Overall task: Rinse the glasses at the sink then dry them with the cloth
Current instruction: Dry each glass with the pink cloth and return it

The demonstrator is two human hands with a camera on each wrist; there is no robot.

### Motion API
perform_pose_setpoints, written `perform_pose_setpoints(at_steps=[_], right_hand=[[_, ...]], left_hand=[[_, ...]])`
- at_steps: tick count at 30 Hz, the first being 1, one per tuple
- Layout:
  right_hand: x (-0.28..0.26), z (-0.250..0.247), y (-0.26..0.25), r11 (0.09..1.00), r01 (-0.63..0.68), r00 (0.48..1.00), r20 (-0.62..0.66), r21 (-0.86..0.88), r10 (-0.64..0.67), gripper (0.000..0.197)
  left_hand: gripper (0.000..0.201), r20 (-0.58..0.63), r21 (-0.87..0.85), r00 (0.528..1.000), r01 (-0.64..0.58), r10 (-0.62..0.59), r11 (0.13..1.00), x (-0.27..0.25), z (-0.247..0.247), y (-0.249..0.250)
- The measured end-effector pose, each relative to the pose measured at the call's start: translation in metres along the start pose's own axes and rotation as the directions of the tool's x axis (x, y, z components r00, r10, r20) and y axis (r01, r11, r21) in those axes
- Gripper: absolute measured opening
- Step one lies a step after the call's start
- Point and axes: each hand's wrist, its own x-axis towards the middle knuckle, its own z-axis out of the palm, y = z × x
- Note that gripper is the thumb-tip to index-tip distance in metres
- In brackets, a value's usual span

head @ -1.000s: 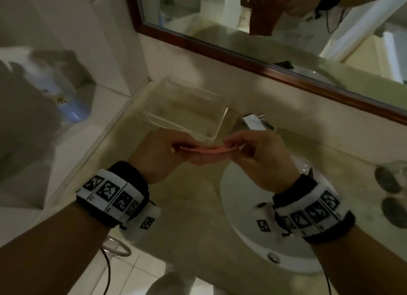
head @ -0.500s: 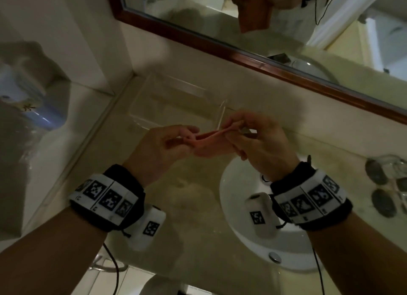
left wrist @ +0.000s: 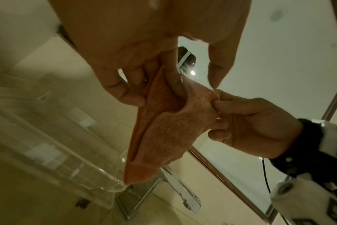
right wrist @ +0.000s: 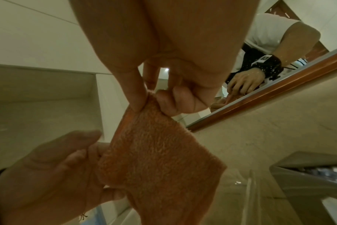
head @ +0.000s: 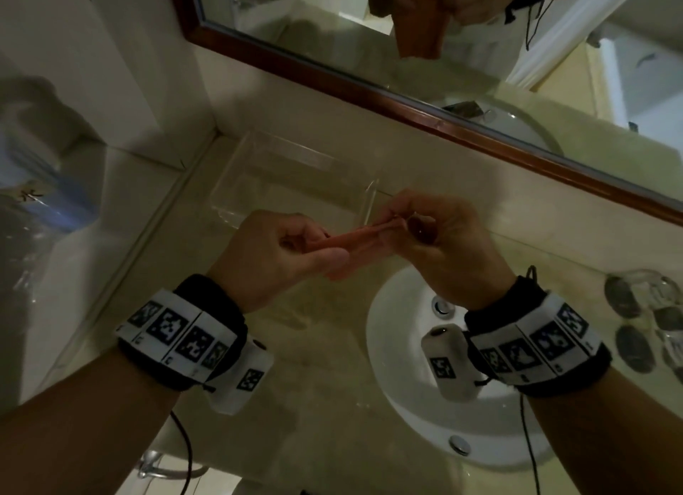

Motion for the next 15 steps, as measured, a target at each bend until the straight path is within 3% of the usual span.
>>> perform_pose_setpoints(at_steps=[4,7,12,15], right_hand=[[0.004,-0.003,0.003,0.997,-0.065,0.998,-0.004,-0.039,0.064,0.023],[0.010,-0.004,0.005,0.989,-0.118,0.993,0.019,-0.089,0.120,0.026],[0.032,-0.002,0.004,0.963,-0.121,0.992,-0.007,-0.242,0.123,0.009],[0.049,-0.001,0.008,0.963,-0.104,0.993,-0.077,-0.250,0.087,0.017]], left_hand=[[0.005,-0.051,0.036,0.998,-0.023,0.025,0.999,0.004,-0.001,-0.004],[0.009,-0.092,0.064,0.995,-0.037,0.042,0.997,0.008,-0.004,-0.007],[0.034,-0.139,0.031,0.990,0.025,-0.020,0.999,0.028,-0.013,-0.004],[0.045,-0.155,0.145,0.985,-0.057,0.080,0.988,0.048,-0.019,0.002]])
